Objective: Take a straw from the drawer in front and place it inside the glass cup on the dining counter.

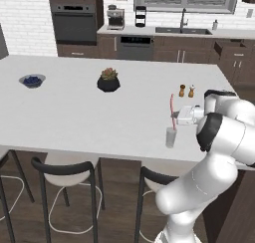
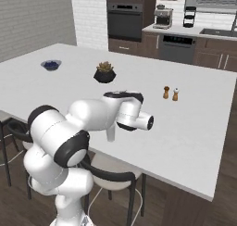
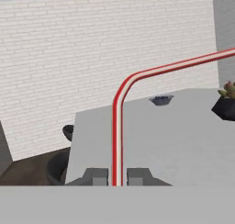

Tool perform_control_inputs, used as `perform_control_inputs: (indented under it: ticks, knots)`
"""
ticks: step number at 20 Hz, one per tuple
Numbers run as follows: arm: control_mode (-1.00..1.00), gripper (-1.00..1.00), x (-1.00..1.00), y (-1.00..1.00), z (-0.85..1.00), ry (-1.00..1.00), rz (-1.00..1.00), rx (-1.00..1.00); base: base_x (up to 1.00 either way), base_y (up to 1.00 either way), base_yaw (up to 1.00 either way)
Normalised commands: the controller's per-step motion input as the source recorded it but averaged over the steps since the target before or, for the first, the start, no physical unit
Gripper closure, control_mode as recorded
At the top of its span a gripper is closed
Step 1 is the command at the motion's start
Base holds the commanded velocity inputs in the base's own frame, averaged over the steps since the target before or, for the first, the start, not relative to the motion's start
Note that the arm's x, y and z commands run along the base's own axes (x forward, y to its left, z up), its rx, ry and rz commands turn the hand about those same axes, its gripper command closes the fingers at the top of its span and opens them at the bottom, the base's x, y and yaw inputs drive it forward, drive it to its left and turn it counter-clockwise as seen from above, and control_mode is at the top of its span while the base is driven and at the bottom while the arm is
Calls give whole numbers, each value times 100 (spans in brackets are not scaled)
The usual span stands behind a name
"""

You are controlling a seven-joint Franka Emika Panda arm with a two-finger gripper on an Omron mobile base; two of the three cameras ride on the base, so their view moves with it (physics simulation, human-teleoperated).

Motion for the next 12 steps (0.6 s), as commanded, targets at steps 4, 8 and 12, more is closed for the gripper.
perform_control_inputs:
  ticks: [4,8,12]
  knots:
    - [-100,100,0,0,-6,0,0,0,0,0,0]
    - [-100,100,6,4,-8,0,0,0,0,0,0]
    - [-100,100,7,4,-5,0,0,0,0,0,0]
